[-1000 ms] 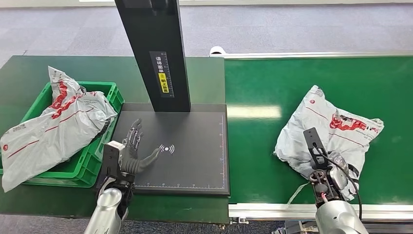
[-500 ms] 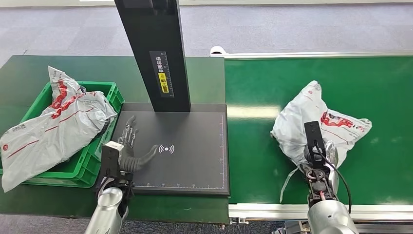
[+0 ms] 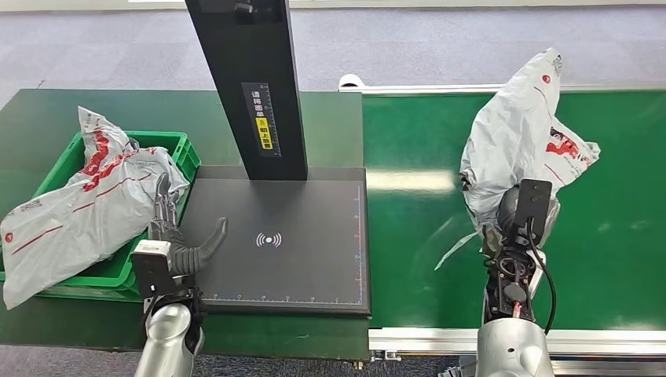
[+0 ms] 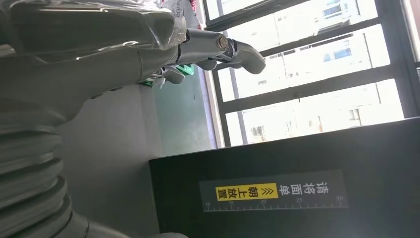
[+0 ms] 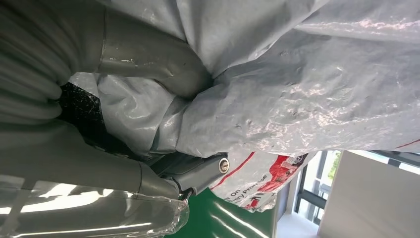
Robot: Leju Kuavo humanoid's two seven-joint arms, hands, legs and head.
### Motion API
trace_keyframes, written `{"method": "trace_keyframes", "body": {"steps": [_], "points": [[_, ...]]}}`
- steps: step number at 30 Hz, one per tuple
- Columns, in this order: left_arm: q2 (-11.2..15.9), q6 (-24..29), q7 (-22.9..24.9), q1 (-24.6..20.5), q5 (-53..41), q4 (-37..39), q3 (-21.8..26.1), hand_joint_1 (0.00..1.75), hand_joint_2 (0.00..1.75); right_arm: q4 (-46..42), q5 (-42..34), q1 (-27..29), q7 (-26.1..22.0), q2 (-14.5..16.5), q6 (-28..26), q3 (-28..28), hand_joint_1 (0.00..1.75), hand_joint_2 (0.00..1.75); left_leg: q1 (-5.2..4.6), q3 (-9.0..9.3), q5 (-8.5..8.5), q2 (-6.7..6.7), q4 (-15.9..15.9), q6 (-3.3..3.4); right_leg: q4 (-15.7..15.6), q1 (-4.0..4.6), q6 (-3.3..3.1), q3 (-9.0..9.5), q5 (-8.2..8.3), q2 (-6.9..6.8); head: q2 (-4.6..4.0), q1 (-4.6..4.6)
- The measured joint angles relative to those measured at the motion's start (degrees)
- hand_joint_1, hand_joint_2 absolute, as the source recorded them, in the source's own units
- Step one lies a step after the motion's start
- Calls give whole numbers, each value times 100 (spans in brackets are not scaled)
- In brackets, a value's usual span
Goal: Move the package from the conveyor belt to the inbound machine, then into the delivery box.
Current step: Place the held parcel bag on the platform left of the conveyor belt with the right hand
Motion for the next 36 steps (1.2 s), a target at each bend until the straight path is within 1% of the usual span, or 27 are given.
{"method": "trace_keyframes", "body": {"steps": [3, 5, 8, 11, 14, 16, 18, 23, 27, 32, 34, 36], "points": [[-23, 162, -194, 30, 233, -75, 11, 0, 175, -237, -317, 98, -407, 88, 259, 116, 175, 175, 0, -1, 0, 0, 0, 0, 0, 0, 0, 0, 0, 0, 0, 1], [-42, 338, -295, 50, 455, -175, 20, 0, 175, -566, -575, 224, -643, 198, 493, 327, 175, 175, 1, -1, 0, 2, 0, 0, 0, 1, 0, -2, 0, 1, 0, 0], [-46, 532, -332, 73, 697, -351, 13, 0, 175, -1054, -699, 422, -674, 366, 745, 763, 175, 175, 3, -1, -1, 3, -1, -1, 1, 2, -1, -5, -1, 1, 0, -1], [-46, 588, -335, 81, 813, -478, -24, 0, 175, -1416, -543, 605, -708, 507, 945, 1264, 175, 175, 4, -1, 0, 4, -2, -1, 1, 3, -1, -5, -1, 1, 0, -1], [-46, 594, -337, 79, 843, -544, -87, 0, 175, -1699, -358, 767, -814, 632, 1038, 1799, 175, 175, 4, 0, 0, 6, -2, -1, 1, 3, -1, -4, -1, 1, -1, 0], [-45, 601, -336, 79, 844, -569, -118, 0, 175, -1829, -321, 833, -845, 699, 1049, 2060, 175, 175, 3, 0, 1, 5, -2, -1, 1, 3, -1, -3, -1, 1, -1, 1], [-45, 612, -336, 79, 846, -586, -124, 0, 175, -1915, -312, 870, -856, 738, 1050, 2212, 175, 175, 2, 0, 2, 3, -1, 0, 0, 2, -1, -1, -1, 0, 0, 1], [-45, 649, -337, 79, 867, -627, -128, 0, 175, -2043, -313, 937, -870, 769, 1085, 2395, 175, 175, 0, 0, 1, 3, 0, 1, 0, 0, 0, -2, 0, 0, 0, 0], [-42, 752, -337, 76, 928, -698, -171, 0, 175, -2125, -300, 1004, -935, 775, 1339, 2613, 175, 175, 1, 0, 1, 4, -1, 0, 0, 1, -1, -2, -1, 1, 0, -1], [-34, 842, -337, 51, 969, -712, -278, 0, 175, -2111, 24, 1084, -930, 838, 1884, 3262, 175, 175, 4, 0, 1, 7, -3, 0, 1, 4, -1, -2, -1, 2, 0, 0], [-28, 862, -337, 43, 1019, -716, -298, 0, 175, -1963, 201, 1053, -845, 855, 2061, 3588, 175, 175, 4, 0, 2, 7, -4, 0, 2, 5, -1, -2, -1, 2, -1, 0], [-16, 870, -337, 41, 1069, -732, -308, 0, 175, -1690, 426, 985, -705, 857, 2120, 3903, 175, 175, 4, 0, 2, 7, -4, 0, 2, 5, -1, -2, -1, 2, -1, 1]]}}
